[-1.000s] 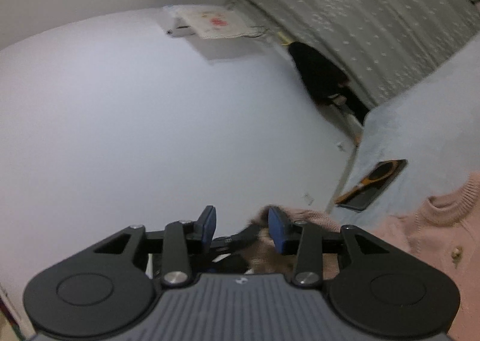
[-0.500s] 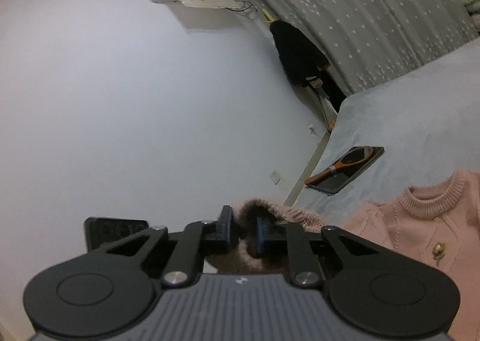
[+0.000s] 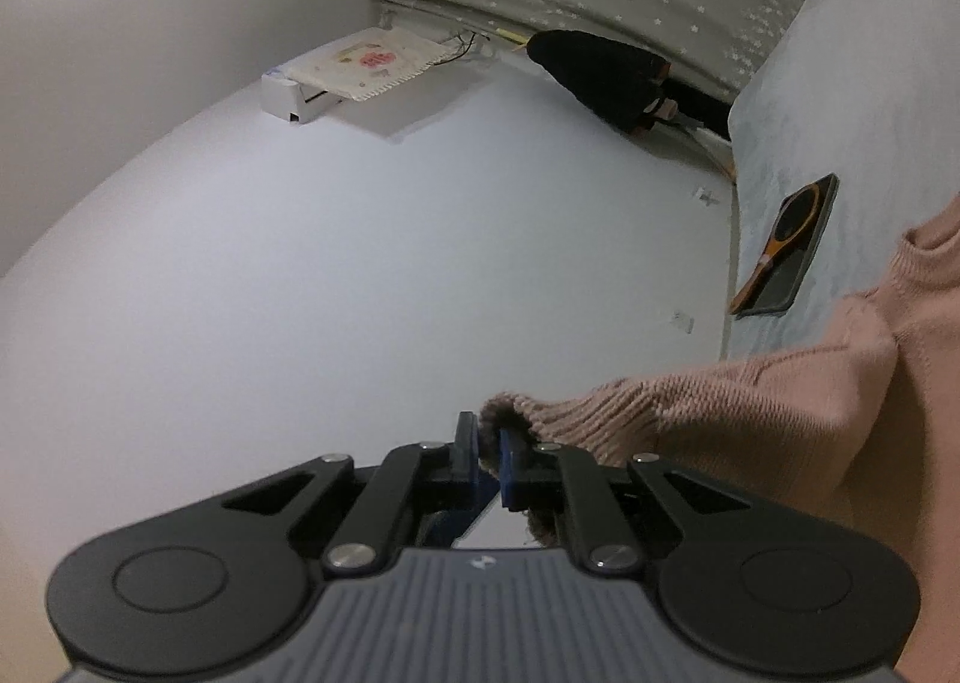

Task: Fold clothes

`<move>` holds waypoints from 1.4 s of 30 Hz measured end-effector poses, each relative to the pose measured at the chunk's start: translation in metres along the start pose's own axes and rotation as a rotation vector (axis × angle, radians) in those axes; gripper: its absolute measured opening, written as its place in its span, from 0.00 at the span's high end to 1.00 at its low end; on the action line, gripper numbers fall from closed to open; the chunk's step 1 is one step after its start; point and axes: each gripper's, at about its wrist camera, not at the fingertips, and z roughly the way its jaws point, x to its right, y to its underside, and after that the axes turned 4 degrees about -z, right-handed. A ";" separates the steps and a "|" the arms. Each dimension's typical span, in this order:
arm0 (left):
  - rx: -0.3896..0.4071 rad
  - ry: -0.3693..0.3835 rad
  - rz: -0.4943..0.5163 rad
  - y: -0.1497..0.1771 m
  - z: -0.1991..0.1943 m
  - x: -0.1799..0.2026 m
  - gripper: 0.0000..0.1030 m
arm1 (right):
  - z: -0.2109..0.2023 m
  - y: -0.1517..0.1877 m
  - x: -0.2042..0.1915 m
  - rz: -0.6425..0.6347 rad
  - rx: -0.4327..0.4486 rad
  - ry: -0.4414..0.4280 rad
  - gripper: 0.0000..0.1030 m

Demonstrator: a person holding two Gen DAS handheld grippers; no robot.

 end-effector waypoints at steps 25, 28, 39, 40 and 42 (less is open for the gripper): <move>-0.070 -0.069 0.021 0.016 0.030 0.014 0.84 | 0.025 0.042 -0.066 -0.637 -0.195 0.412 0.70; -0.066 -0.077 0.042 0.020 0.029 0.012 0.78 | 0.024 0.042 -0.057 -0.617 -0.203 0.378 0.86; 0.006 -0.161 0.220 0.018 0.008 0.052 0.34 | 0.012 0.060 -0.078 -0.770 -0.229 0.082 0.93; 0.005 -0.164 0.232 0.018 0.008 0.056 0.39 | 0.014 0.065 -0.082 -0.798 -0.240 0.051 0.93; 0.003 -0.170 0.238 0.017 0.007 0.062 0.55 | 0.018 0.073 -0.090 -0.853 -0.260 0.034 0.93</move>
